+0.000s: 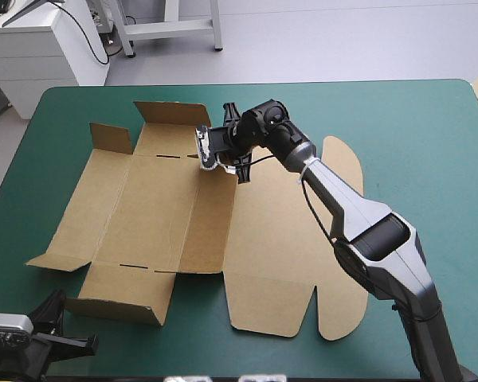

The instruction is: Fold the box

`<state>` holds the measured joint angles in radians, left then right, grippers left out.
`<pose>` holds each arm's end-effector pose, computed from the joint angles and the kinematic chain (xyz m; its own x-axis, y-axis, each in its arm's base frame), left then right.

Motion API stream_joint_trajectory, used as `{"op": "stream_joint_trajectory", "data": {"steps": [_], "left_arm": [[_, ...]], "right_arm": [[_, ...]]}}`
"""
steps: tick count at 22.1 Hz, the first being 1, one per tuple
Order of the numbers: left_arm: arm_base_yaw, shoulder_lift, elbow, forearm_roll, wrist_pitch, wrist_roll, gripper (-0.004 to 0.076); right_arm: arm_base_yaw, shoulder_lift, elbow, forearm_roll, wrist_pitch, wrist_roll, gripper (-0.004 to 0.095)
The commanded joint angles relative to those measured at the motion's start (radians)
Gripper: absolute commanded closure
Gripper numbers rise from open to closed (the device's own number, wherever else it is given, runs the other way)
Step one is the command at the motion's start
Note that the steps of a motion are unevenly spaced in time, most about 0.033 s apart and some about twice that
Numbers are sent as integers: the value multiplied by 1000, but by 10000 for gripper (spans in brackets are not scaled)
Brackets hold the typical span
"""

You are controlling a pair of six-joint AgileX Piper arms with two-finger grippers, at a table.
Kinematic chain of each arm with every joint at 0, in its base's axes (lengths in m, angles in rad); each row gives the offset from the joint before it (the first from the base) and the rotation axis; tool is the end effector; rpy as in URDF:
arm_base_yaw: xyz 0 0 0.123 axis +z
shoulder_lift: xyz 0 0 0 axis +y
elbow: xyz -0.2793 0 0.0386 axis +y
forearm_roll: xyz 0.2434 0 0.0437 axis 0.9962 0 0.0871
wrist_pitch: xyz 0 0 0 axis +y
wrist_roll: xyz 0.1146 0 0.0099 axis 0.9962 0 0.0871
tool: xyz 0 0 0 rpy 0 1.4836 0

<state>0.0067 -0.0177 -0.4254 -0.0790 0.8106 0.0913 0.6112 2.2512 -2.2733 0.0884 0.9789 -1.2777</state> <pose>0.0316 -0.0064 0.2688 -0.2732 0.0349 -0.9613 0.0584 0.9981 0.0197 0.4228 0.3066 0.2773 0.3658 -0.8908 -0.2698 -0.7937 -0.1472 -0.5902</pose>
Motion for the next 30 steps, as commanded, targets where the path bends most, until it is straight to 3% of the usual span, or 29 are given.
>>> {"op": "stream_joint_trajectory", "data": {"steps": [1, 4, 6, 9, 11, 13, 14, 18, 25, 27, 30], "left_arm": [[-6, -5, -21, -14, -74, -4, 731], [-6, -5, -21, -14, -74, -4, 731], [-6, -5, -21, -14, -74, -4, 731], [-6, -5, -21, -14, -74, -4, 731], [-6, -5, -21, -14, -74, -4, 731], [-6, -5, -21, -14, -74, -4, 731], [-6, -5, -21, -14, -74, -4, 731], [-6, 0, -21, -7, -89, -17, 731], [-6, 142, -141, 79, -100, -18, 731], [-6, 228, -224, 188, -88, -18, 731], [-16, 400, -375, 421, -21, -50, 731]], "right_arm": [[-2, -67, -33, 17, -61, -13, 925], [-2, -67, -33, 45, -71, -11, 857], [-2, -67, -33, 53, -79, -7, 719], [-2, -69, -35, 53, -168, 109, 399], [-2, -86, -37, 53, -216, 198, 326], [-2, -114, -37, 53, -184, 311, 360], [-2, -131, -37, 42, -153, 402, 432], [-2, -190, -37, 8, 11, 682, 922], [-2, -225, -31, -119, 211, 984, 908], [-2, -231, -25, -183, 267, 1065, 908], [-5, -298, 58, -237, 267, 1161, 909]]}}
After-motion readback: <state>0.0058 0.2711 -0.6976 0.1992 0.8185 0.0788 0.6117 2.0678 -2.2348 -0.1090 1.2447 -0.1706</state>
